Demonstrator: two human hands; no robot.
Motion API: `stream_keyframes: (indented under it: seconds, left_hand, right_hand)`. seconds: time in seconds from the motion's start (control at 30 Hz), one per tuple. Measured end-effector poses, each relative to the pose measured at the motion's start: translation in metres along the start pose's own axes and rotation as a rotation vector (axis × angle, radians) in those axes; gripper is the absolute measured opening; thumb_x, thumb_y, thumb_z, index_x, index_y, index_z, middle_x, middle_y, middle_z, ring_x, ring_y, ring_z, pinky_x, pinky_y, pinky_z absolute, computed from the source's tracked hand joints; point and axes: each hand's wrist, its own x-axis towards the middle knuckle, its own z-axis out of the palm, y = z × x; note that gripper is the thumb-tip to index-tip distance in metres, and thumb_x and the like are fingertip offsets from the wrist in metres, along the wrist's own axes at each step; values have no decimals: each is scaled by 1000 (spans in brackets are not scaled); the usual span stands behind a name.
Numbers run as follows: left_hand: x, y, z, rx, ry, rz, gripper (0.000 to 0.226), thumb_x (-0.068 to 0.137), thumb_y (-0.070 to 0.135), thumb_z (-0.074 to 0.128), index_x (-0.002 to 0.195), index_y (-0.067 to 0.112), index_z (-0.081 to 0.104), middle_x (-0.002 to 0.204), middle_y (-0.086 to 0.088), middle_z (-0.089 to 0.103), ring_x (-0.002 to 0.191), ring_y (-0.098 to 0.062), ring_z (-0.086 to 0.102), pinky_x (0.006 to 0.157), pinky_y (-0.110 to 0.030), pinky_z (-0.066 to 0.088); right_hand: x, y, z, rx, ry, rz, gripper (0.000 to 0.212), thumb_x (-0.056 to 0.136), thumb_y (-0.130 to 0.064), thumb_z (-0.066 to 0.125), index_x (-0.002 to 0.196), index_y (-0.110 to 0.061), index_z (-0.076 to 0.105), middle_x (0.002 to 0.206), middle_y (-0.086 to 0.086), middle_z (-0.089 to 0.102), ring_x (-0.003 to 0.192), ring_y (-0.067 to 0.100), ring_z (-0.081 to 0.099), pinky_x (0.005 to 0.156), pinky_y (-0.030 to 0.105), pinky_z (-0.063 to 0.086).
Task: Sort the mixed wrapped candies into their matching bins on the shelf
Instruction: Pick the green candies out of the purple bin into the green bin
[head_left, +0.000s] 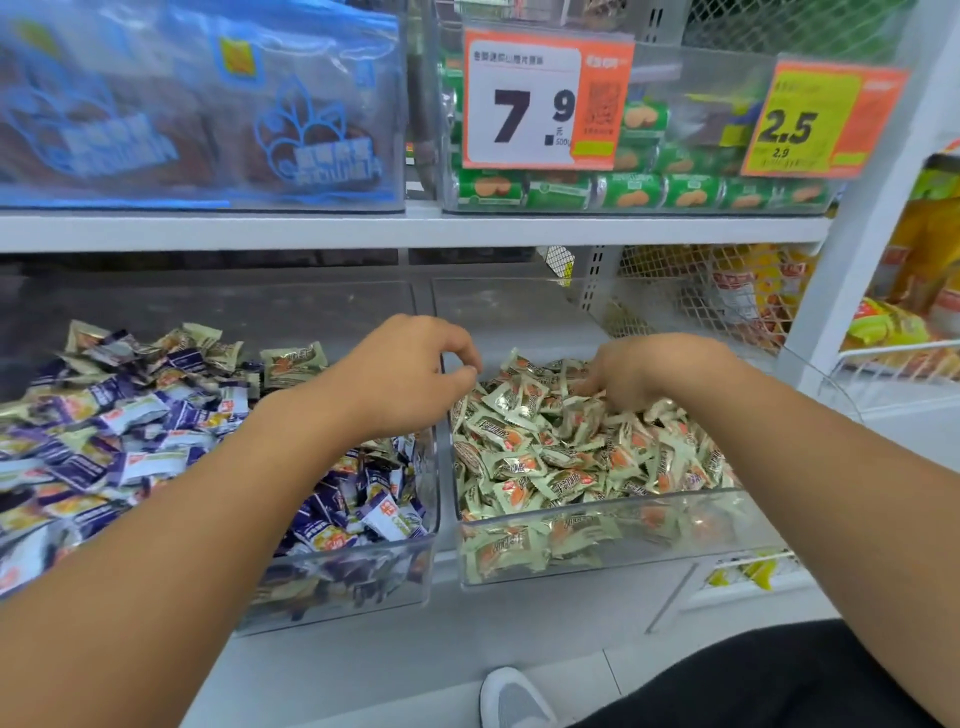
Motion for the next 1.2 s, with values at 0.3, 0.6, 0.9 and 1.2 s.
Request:
stream_keyframes:
  seconds: [0.3, 0.6, 0.9, 1.2]
  left_hand:
    - [-27, -36, -27, -12, 186, 14, 15, 94, 31, 61, 100, 26, 73, 99, 14, 70, 96, -3, 60, 84, -25, 44]
    - [-90, -136, -55, 198, 107, -345, 22, 92, 41, 62, 100, 25, 74, 92, 6, 72, 84, -15, 65, 80, -35, 53]
    - [-92, -121, -62, -94, -81, -361, 31, 89, 57, 56, 95, 31, 73, 62, 13, 62, 52, 4, 54, 58, -22, 41]
    - [-88, -116, -62, -218, 161, -408, 34, 76, 55, 75, 94, 27, 73, 86, 11, 72, 78, -4, 67, 67, -22, 53]
  right_hand:
    - [-53, -82, -75, 408, 754, -404, 23, 93, -28, 58, 81, -14, 72, 75, 1, 68, 71, 15, 61, 68, 34, 51]
    - [-3, -173, -98, 229, 619, -431, 25, 81, -5, 62, 105, -12, 70, 94, 10, 69, 90, 33, 66, 76, 51, 58]
    - [8, -179, -119, 217, 215, -462, 33, 84, -35, 77, 111, -16, 72, 97, -4, 71, 78, 17, 66, 77, 31, 57]
    - [7, -162, -121, 922, 404, -478, 35, 81, -23, 81, 112, -11, 68, 83, 1, 73, 69, 10, 65, 61, 20, 50]
